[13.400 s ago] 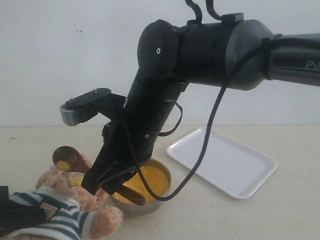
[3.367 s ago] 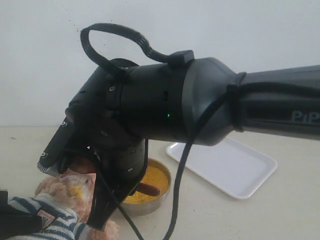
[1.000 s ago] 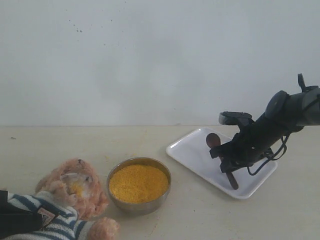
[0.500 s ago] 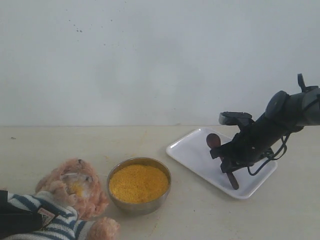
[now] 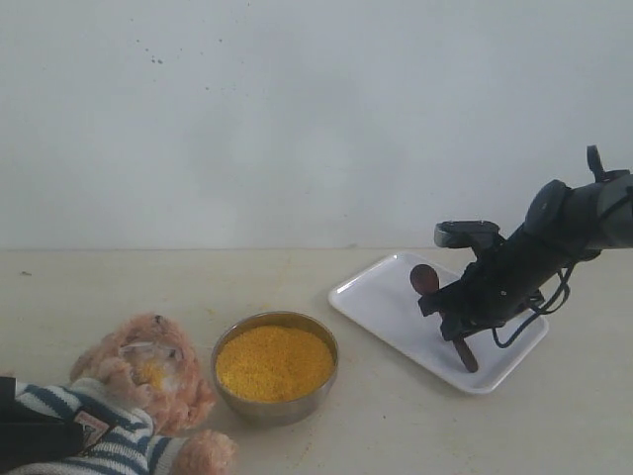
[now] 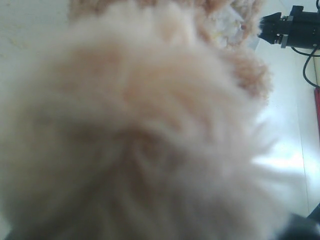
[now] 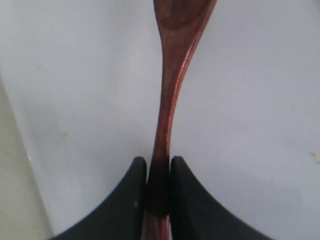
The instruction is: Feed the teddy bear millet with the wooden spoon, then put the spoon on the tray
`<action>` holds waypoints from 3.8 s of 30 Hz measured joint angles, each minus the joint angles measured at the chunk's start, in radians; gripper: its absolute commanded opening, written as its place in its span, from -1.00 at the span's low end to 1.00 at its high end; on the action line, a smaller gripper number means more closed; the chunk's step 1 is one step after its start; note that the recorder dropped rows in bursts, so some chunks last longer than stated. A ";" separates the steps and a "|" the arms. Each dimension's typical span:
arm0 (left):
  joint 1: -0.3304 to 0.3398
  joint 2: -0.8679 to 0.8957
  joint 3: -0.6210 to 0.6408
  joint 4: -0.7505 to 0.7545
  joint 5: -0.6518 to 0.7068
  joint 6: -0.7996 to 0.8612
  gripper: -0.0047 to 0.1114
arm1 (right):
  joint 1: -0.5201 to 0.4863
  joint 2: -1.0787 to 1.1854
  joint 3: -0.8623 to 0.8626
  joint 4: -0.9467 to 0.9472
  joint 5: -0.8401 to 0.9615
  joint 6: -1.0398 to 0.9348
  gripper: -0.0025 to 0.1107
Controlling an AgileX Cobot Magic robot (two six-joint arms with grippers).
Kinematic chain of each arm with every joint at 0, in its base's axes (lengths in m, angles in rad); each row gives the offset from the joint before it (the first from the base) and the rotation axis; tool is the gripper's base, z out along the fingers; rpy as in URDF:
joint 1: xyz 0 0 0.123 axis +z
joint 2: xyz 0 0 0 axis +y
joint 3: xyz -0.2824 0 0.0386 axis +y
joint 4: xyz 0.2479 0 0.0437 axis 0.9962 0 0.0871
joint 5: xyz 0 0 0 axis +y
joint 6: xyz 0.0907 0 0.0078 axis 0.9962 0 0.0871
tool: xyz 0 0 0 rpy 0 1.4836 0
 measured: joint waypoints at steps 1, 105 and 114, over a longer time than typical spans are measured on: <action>0.000 0.000 0.000 0.000 0.000 0.000 -0.85 | 0.000 0.000 0.000 0.000 0.000 0.000 -0.95; 0.000 0.000 0.002 -0.264 0.066 0.191 -0.85 | -0.007 -2.156 1.521 -0.846 -0.781 0.965 -0.94; 0.000 0.000 0.002 -0.264 0.066 0.204 -0.85 | -0.007 -2.159 1.594 -0.842 -0.652 0.979 -0.94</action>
